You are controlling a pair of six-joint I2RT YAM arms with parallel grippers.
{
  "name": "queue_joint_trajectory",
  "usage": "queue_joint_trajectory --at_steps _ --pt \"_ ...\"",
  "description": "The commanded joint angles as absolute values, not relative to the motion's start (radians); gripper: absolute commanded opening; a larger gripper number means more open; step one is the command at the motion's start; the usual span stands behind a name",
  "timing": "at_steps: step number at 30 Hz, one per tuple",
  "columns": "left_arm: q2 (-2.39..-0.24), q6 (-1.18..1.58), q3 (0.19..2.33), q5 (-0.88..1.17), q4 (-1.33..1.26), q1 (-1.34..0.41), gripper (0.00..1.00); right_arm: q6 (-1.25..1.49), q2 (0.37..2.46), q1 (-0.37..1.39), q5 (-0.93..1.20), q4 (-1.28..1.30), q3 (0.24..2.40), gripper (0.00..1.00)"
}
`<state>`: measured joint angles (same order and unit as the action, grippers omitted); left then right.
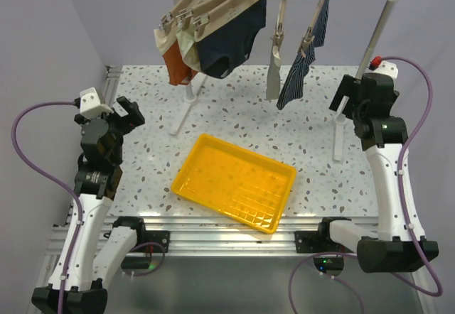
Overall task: Remove the underwear clipped to the hanger
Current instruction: Pick up the hanger from the clothesline.
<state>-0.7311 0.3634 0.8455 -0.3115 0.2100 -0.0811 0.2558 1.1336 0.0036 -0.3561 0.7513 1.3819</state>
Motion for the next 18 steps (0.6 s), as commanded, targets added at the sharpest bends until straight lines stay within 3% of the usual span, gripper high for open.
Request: queue_joint_trajectory --at_steps 1,5,6,10,16,18 --pt "-0.718 0.337 0.905 -0.272 0.225 -0.084 1.00 0.229 1.121 0.002 -0.362 0.741 1.442 0.99" --pt "-0.727 0.351 0.925 -0.241 0.239 -0.084 1.00 -0.126 1.022 0.003 -0.004 0.646 1.410 0.99" --pt "-0.733 0.353 0.939 -0.230 0.250 -0.084 1.00 -0.182 1.002 0.002 0.243 0.638 1.402 0.99" --pt "-0.749 0.353 0.962 -0.207 0.261 -0.084 1.00 -0.184 1.026 0.015 0.400 0.705 1.492 0.99" --pt "-0.768 0.356 0.980 -0.189 0.244 -0.083 1.00 -0.174 1.279 0.014 0.636 0.958 1.808 0.99" --pt "-0.772 0.354 0.986 -0.181 0.250 -0.084 1.00 -0.051 1.331 0.014 0.705 0.916 1.850 0.99"
